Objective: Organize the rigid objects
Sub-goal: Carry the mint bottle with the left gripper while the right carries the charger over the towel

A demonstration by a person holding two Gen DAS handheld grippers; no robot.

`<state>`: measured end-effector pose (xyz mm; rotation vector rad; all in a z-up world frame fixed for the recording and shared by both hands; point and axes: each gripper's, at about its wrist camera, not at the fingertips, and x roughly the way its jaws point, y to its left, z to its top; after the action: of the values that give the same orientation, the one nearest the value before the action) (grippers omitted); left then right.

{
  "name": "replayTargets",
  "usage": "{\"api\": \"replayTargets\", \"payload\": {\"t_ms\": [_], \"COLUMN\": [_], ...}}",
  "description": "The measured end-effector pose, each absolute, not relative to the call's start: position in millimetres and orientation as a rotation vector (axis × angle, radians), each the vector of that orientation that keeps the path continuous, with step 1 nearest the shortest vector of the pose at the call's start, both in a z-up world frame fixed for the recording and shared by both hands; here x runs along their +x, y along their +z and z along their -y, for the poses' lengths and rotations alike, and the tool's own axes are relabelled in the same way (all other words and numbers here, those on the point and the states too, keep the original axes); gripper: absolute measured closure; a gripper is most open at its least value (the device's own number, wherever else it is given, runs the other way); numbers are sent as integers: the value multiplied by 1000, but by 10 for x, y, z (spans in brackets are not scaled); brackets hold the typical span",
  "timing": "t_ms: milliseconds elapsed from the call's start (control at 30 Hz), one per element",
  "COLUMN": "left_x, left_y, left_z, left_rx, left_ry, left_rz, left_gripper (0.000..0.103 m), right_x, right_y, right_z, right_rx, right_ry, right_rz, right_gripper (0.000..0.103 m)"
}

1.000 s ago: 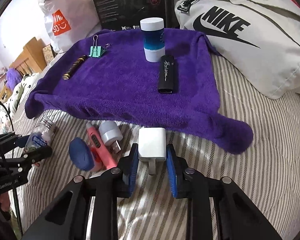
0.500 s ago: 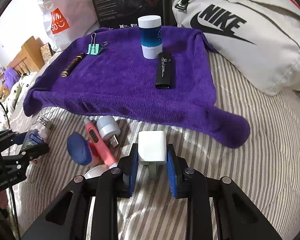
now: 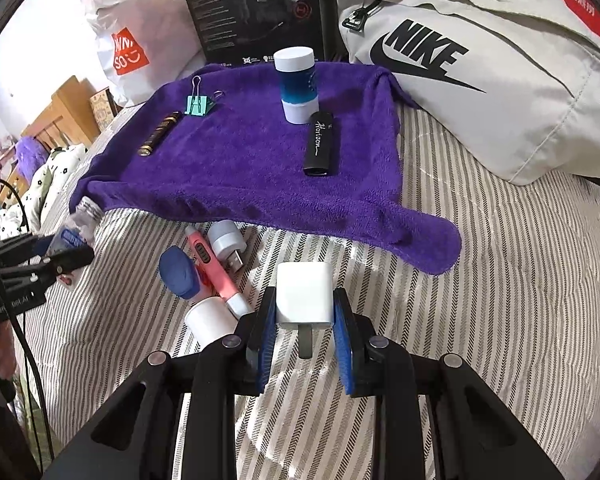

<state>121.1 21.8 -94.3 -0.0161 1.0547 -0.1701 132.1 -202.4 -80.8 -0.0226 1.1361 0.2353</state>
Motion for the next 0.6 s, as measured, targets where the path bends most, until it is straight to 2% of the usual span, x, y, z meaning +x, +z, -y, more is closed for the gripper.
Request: {"api": "replayTargets", "payload": {"t_ms": [600], "left_x": [1826], "left_y": [-799], "left_z": [-374], "left_rx": [-14], "left_ry": [-142], "left_rz": [-1021], "left_gripper": [63], "right_x": [1779], "right_y": [-583], "right_z": [1875], "right_rx": [-15], "right_ry": [299], "right_rz": [-1091], "right_gripper": [77]}}
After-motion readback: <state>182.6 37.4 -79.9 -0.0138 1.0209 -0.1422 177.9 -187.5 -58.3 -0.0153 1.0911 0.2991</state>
